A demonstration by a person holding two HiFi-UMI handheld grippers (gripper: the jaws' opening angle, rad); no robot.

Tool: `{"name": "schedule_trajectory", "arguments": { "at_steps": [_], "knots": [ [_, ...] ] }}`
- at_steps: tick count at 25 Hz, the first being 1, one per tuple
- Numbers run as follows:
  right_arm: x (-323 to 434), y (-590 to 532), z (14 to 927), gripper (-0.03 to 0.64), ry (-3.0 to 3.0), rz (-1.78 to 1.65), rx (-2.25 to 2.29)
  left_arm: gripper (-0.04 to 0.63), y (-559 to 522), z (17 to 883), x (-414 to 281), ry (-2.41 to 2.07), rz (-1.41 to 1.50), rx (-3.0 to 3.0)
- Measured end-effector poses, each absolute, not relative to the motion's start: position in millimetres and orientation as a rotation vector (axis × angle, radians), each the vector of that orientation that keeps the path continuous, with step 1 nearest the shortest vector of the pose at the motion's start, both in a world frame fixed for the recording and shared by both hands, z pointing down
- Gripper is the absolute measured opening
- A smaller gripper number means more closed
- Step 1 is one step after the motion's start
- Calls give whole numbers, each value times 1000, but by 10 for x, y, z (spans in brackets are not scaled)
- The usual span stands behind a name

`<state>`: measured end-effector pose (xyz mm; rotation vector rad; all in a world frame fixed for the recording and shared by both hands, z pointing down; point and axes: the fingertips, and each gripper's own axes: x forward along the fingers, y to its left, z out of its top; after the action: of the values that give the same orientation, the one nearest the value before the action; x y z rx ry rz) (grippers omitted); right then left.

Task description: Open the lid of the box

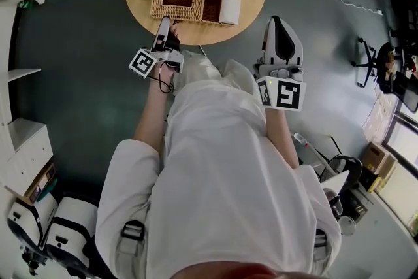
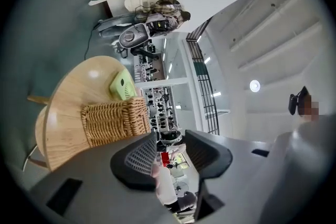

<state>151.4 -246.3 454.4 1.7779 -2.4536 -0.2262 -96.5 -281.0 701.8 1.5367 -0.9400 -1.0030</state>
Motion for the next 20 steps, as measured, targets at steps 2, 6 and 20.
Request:
{"name": "schedule_trajectory", "arguments": {
  "at_steps": [2,6,20],
  "knots": [
    [1518,-2490,4585,-2,-2450,-223,1777,173,-2839,7115,-999,-943,-1024,1500],
    [1552,-2524,4630,-2,-2440,-216,1790,129,-2848,7249,-1030,-944,-1034,1476],
    [1636,-2550,4585,-2,-2427,-212,1807,170,-2849,7355,-950,-948,-1009,1468]
  ]
}}
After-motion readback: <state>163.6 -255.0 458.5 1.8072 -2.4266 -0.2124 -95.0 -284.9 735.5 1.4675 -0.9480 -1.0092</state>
